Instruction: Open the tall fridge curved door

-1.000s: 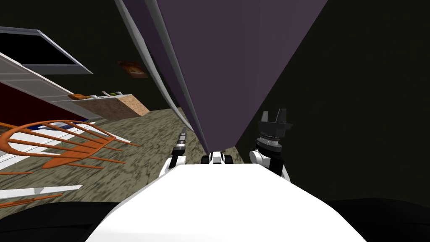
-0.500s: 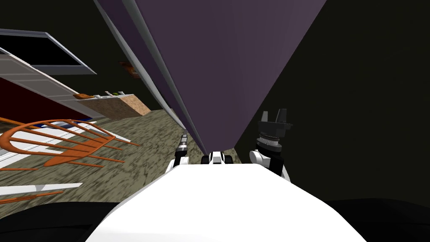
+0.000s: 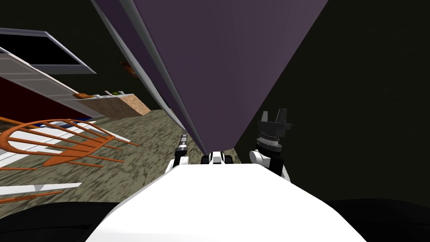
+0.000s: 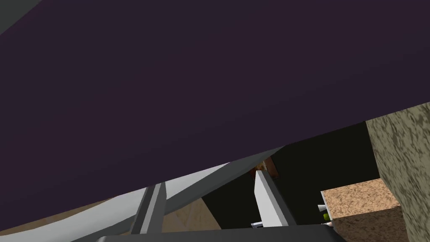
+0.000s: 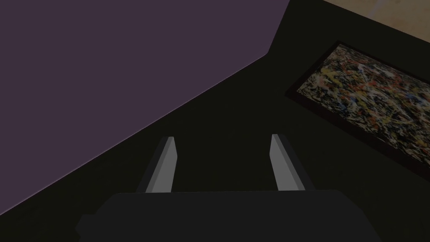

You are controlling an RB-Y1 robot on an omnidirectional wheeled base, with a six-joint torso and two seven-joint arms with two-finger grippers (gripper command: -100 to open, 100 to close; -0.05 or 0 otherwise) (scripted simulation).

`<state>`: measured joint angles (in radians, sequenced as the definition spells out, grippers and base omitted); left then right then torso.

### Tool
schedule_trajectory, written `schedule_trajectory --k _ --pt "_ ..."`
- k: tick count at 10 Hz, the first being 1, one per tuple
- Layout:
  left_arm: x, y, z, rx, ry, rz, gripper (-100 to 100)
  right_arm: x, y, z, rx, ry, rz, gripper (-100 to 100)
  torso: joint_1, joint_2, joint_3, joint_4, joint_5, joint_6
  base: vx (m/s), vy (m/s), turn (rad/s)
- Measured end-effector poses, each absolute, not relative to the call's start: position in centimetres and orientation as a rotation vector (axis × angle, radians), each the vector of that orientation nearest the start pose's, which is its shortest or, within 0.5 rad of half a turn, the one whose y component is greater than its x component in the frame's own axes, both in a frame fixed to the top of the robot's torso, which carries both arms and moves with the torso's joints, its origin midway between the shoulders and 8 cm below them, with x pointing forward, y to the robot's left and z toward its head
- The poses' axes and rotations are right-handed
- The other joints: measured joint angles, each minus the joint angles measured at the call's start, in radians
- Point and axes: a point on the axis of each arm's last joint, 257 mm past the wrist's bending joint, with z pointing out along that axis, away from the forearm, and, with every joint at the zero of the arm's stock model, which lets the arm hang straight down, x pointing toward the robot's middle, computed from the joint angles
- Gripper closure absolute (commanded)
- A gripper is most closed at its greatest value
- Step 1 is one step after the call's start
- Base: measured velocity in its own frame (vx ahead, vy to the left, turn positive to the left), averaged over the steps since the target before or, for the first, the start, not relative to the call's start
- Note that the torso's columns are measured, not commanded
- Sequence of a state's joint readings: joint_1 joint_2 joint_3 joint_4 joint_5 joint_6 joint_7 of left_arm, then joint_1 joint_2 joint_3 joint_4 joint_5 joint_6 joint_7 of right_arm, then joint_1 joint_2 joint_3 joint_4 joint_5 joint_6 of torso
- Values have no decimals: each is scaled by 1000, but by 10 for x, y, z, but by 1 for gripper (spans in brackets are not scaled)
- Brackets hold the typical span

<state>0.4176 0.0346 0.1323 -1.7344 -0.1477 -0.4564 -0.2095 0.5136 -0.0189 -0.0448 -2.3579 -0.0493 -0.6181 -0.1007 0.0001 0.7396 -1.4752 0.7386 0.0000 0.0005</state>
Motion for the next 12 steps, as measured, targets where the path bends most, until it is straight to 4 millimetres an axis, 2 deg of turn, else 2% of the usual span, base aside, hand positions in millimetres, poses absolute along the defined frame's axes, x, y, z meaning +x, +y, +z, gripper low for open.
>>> schedule_trajectory --k 4,12 --pt "405 334 -217 -803 1148 -814 100 301 -289 75 544 450 1420 0 4 -3 -2 2 0 2 -37 202 -69" --pt "417 318 -214 -750 1198 -900 100 301 -289 75 544 450 1420 0 -6 -4 -3 2 -3 7 -41 322 -103"
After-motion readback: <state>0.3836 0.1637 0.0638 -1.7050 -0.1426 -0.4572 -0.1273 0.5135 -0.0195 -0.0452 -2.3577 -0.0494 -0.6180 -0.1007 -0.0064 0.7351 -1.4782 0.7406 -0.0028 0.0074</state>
